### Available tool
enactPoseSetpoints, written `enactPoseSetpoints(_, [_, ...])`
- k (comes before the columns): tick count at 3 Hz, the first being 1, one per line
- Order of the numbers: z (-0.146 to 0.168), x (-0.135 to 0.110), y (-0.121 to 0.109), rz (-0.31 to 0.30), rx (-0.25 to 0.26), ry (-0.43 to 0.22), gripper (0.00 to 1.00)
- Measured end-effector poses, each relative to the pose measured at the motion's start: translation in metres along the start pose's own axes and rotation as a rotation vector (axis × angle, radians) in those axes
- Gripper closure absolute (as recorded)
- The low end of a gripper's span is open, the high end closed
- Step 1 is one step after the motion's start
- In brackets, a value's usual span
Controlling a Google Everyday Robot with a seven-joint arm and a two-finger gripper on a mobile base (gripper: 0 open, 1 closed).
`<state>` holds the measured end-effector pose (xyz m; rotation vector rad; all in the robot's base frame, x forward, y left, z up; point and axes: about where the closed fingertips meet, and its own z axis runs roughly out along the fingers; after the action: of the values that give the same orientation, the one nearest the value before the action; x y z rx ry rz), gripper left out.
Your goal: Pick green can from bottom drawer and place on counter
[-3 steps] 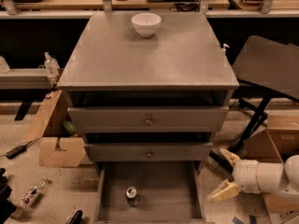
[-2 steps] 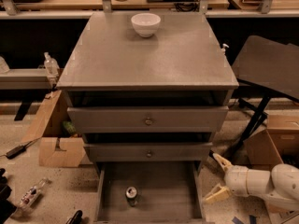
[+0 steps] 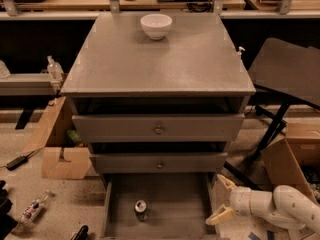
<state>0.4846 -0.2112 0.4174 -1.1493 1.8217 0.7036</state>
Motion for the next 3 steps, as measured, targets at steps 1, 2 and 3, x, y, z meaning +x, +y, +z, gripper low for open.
enactPoseSetpoints(1, [0.046,0.017,0.004,-0.009,-0.047,-0.005,0.00])
enactPoseSetpoints(2, [0.109,0.038,0.005,-0.027,-0.090,-0.051,0.00])
enactPoseSetpoints(3, [0.163,0.063,0.003,-0.034,-0.096,-0.087,0.00])
